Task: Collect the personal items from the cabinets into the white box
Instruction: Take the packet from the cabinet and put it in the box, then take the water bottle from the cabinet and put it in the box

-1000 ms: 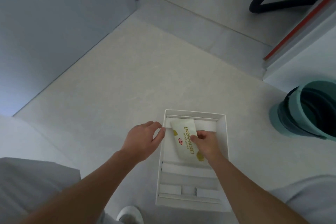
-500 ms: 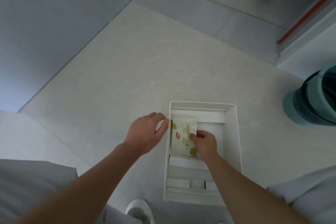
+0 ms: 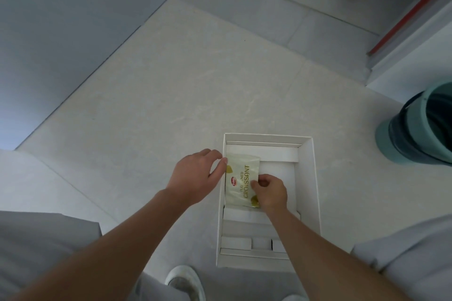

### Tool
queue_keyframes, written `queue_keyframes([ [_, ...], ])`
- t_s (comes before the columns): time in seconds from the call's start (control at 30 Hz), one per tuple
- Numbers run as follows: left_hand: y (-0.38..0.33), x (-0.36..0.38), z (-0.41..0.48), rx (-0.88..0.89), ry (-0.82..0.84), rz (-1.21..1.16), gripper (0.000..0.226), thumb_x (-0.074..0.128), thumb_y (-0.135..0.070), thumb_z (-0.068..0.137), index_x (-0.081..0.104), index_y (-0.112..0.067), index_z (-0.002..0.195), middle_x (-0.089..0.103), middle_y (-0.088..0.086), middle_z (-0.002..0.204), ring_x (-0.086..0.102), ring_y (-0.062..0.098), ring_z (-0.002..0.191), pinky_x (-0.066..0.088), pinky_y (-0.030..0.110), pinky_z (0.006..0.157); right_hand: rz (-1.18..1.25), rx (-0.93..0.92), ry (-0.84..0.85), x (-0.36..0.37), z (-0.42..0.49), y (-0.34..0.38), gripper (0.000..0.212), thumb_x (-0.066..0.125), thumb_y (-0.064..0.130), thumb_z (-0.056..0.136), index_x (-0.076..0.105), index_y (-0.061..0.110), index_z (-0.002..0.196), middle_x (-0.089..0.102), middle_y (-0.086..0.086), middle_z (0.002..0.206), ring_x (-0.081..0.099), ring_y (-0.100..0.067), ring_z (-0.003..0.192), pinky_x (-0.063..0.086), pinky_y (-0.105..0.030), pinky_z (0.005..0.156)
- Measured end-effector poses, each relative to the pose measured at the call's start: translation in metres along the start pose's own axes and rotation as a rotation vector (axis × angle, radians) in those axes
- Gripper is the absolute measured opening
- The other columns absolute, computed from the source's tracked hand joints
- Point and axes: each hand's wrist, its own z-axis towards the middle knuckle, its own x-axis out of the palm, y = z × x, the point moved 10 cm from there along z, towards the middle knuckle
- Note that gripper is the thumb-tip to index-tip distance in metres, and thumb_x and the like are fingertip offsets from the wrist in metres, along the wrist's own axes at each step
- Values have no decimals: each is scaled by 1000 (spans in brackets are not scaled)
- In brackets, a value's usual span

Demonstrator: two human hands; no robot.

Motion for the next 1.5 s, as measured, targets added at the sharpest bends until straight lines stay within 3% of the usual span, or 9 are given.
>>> queue_keyframes([
  [0.1, 0, -2, 2, -7, -7, 11, 42, 31, -51, 99, 63, -28, 114, 67, -11, 106, 65, 12, 90, 51, 31, 73, 31, -14, -34, -6, -2, 5, 17, 72, 25, 93, 73, 20, 109, 64, 21, 82, 58, 10, 71, 38, -9, 55],
  [0.27, -3, -11, 3, -18, -24, 24, 44, 29, -52, 99, 62, -27, 115, 68, -11, 106, 65, 11, 90, 52, 31, 72, 47, -51, -50, -18, -10, 23, 26, 65, 30, 97, 71, 18, 119, 71, 10, 102, 59, 8, 78, 37, -7, 60],
  [0.47, -32, -59, 15, 37, -129, 17, 44, 28, -52, 98, 62, -27, 114, 68, -10, 107, 64, 12, 91, 49, 29, 70, 105, -205, -121, -63, -35, 86, 31, 65, 32, 98, 69, 20, 126, 72, 9, 117, 66, -7, 106, 43, -9, 76],
  [0.57, -47, -94, 21, 65, -196, 10, 46, 28, -53, 98, 62, -27, 114, 68, -10, 107, 64, 13, 93, 49, 31, 72, 171, -339, -146, -93, -51, 134, 28, 67, 30, 97, 71, 21, 123, 72, 11, 116, 66, -4, 108, 51, -16, 88],
  [0.7, -66, -140, 24, 100, -275, 32, 48, 28, -53, 98, 64, -25, 113, 69, -7, 108, 64, 15, 93, 50, 33, 75, 119, -480, -162, -138, -72, 187, 32, 67, 37, 96, 70, 27, 126, 68, 20, 119, 62, -1, 110, 50, -20, 95],
  [0.83, -102, -190, 23, 191, -315, 138, 42, 37, -46, 100, 67, -19, 114, 71, -3, 110, 65, 20, 94, 46, 33, 79, 14, -572, -190, -187, -94, 244, 41, 67, 44, 94, 66, 30, 132, 65, 18, 133, 57, -4, 122, 46, -28, 107],
  [1.13, -234, -421, -47, 246, -323, 223, 46, 35, -48, 100, 66, -18, 114, 70, -1, 107, 63, 22, 96, 45, 36, 84, -374, -737, -258, -314, -271, 444, 47, 62, 48, 95, 61, 28, 138, 63, 9, 138, 52, -12, 130, 40, -27, 105],
  [1.2, -269, -490, -72, 252, -331, 249, 53, 28, -52, 97, 66, -18, 114, 70, -1, 108, 63, 24, 97, 46, 36, 84, -402, -772, -268, -349, -326, 496, 49, 62, 47, 95, 60, 26, 139, 62, 7, 140, 52, -14, 131, 39, -28, 105],
  [1.5, -398, -794, -189, 264, -491, 338, 47, 30, -51, 99, 62, -19, 111, 68, -1, 100, 63, 24, 96, 45, 34, 79, -377, -922, -322, -505, -566, 729, 42, 61, 41, 98, 65, 20, 134, 64, 4, 137, 52, -16, 132, 41, -31, 106],
])
